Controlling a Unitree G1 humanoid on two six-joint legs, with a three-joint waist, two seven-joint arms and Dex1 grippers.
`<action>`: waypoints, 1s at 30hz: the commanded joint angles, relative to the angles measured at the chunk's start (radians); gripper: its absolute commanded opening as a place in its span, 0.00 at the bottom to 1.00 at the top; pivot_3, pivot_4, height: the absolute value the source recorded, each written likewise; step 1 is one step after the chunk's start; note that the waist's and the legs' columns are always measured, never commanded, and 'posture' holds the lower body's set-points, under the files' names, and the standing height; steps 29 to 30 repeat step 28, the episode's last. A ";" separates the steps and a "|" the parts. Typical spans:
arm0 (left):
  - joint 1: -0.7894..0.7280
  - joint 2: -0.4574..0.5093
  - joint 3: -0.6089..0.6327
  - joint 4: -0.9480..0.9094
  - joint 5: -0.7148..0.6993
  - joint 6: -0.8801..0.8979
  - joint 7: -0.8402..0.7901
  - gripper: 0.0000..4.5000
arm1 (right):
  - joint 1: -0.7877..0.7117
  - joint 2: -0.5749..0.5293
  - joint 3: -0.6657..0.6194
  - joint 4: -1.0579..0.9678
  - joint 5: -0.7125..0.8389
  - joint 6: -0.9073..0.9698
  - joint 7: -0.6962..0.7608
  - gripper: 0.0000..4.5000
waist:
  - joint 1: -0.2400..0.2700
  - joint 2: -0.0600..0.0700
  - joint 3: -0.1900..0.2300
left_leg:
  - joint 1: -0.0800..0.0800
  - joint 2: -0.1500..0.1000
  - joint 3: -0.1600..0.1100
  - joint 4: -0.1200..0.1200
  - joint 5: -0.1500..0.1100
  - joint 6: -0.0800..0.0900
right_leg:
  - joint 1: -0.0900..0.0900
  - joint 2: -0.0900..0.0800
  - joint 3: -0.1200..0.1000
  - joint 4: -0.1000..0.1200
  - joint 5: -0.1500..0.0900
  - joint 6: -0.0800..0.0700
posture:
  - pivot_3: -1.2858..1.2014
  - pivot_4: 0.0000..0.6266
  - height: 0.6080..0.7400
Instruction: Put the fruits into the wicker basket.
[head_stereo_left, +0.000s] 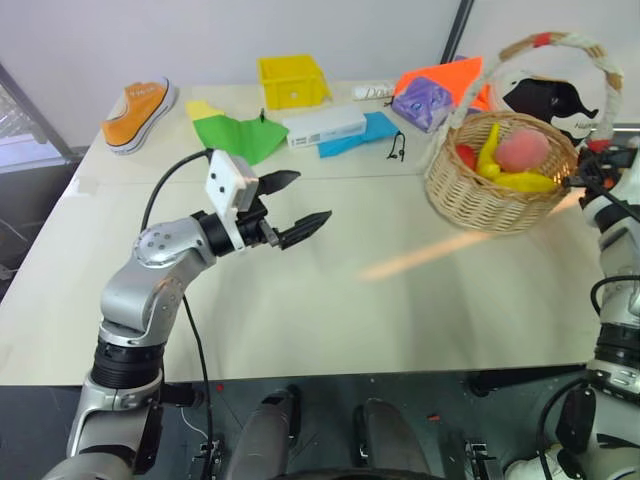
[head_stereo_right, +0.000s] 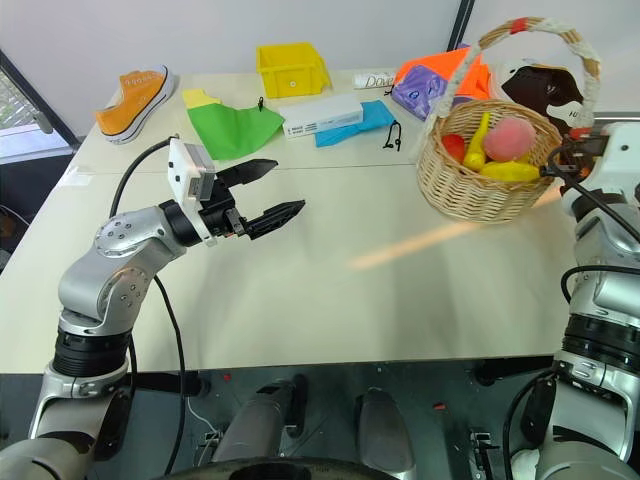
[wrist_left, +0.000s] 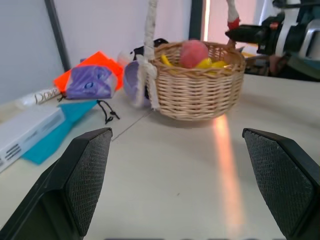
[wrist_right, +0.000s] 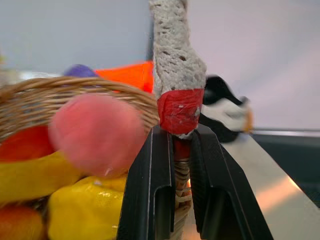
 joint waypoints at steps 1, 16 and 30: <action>-0.008 0.001 0.004 -0.010 -0.002 -0.023 -0.003 1.00 | 0.009 -0.037 -0.041 -0.005 -0.002 -0.035 -0.014 0.42 | 0.003 0.000 0.000 | 0.000 0.000 0.000 0.000 0.000 0.000 | 0.000 0.000 0.000 0.000 0.000 0.000 | 0.52 0.24 1.00; 0.129 0.120 0.169 0.084 0.001 -0.041 -0.002 1.00 | 0.350 -0.096 -0.133 -0.340 0.189 0.005 0.284 1.00 | 0.002 0.000 0.000 | 0.000 0.000 0.000 0.001 -0.001 0.002 | 0.001 -0.001 0.001 -0.001 0.000 0.000 | 0.52 0.24 1.00; 0.475 0.160 0.330 0.083 0.034 -0.073 0.067 1.00 | 0.512 -0.035 0.155 -0.564 0.287 0.118 0.476 1.00 | 0.006 0.000 0.000 | 0.000 0.001 0.000 0.000 -0.006 0.002 | -0.001 -0.005 0.002 -0.009 -0.003 -0.006 | 0.52 0.24 1.00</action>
